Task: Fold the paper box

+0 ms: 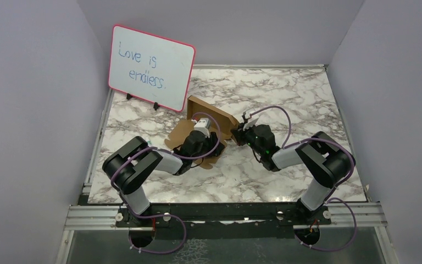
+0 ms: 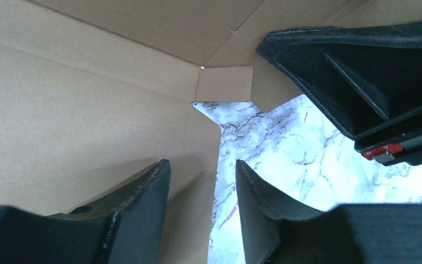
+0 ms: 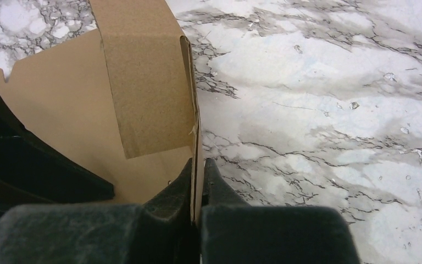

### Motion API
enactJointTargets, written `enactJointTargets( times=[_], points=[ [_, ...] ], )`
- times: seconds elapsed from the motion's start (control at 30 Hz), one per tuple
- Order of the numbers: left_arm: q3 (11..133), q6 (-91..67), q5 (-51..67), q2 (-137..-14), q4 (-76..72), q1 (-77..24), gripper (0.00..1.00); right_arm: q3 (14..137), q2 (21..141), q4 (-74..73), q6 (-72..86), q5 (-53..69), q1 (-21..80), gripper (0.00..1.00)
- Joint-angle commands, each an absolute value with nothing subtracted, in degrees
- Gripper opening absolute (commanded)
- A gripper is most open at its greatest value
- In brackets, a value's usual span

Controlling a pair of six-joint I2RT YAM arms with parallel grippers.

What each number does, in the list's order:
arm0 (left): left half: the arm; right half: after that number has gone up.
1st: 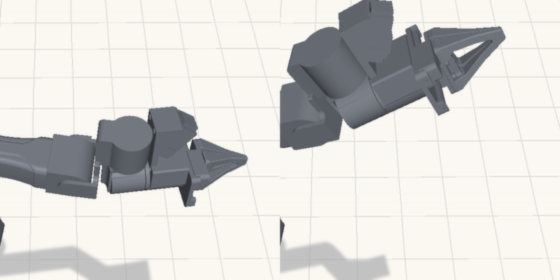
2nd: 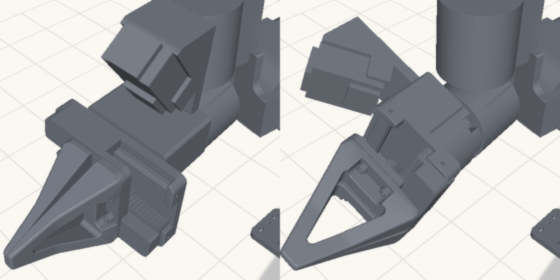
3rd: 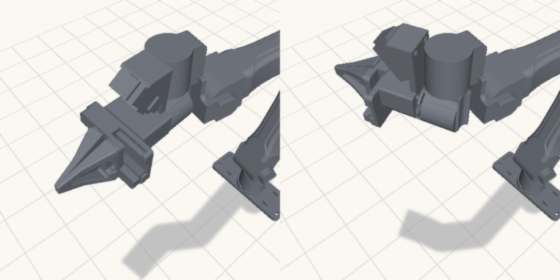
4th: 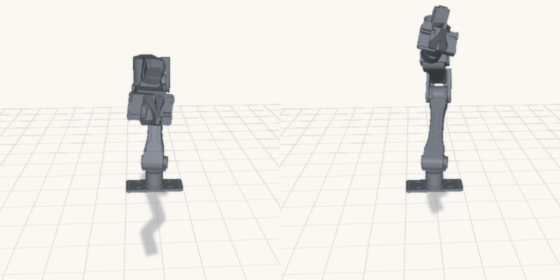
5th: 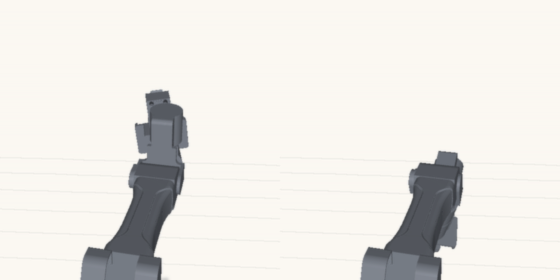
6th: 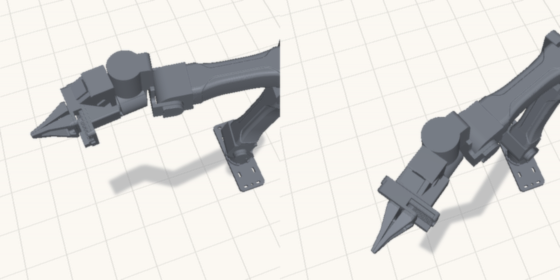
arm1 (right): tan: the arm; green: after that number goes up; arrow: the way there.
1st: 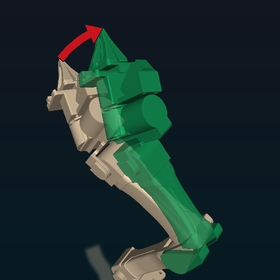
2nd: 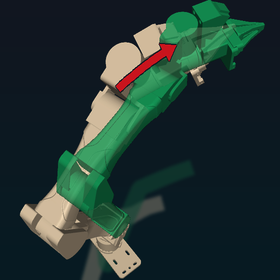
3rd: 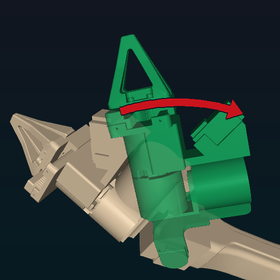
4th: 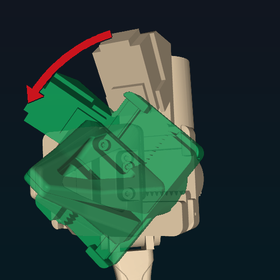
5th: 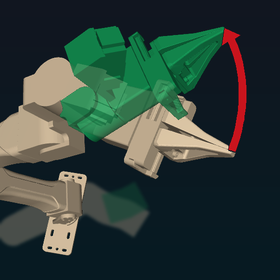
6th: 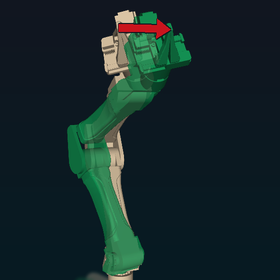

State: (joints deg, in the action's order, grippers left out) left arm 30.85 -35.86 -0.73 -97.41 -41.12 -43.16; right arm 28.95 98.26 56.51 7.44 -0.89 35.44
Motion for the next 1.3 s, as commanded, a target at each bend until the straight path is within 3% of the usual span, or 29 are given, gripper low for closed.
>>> enactJointTargets(
  times=[0.0, 0.27, 0.6, 0.73, 0.97, 1.27],
  points=[
    [28.66, -34.12, -3.84, -93.96, -39.73, -43.66, 0.54, 29.14, 97.08, 57.60, 5.10, -3.69, 35.43, 0.02],
    [32.19, -24.40, -6.79, -93.92, -39.76, -44.74, 0.73, 29.43, 97.52, 56.93, 3.68, -0.34, 35.45, 0.01],
    [39.07, -14.93, -10.05, -102.47, -40.52, -47.18, 0.80, 30.41, 98.01, 55.42, 3.25, 4.04, 35.49, 0.01],
    [41.11, -15.04, -15.54, -105.64, -40.47, -47.15, 0.75, 30.38, 97.86, 55.08, 3.20, 5.27, 35.48, 0.01],
    [41.58, -17.04, -19.62, -104.71, -40.65, -44.74, 0.57, 29.85, 98.07, 54.57, 1.89, 5.83, 35.42, 0.01],
    [41.15, -23.93, -12.11, -103.16, -41.08, -42.01, 0.56, 29.55, 99.14, 55.49, 1.49, 4.88, 35.61, 0.01]
  ],
)
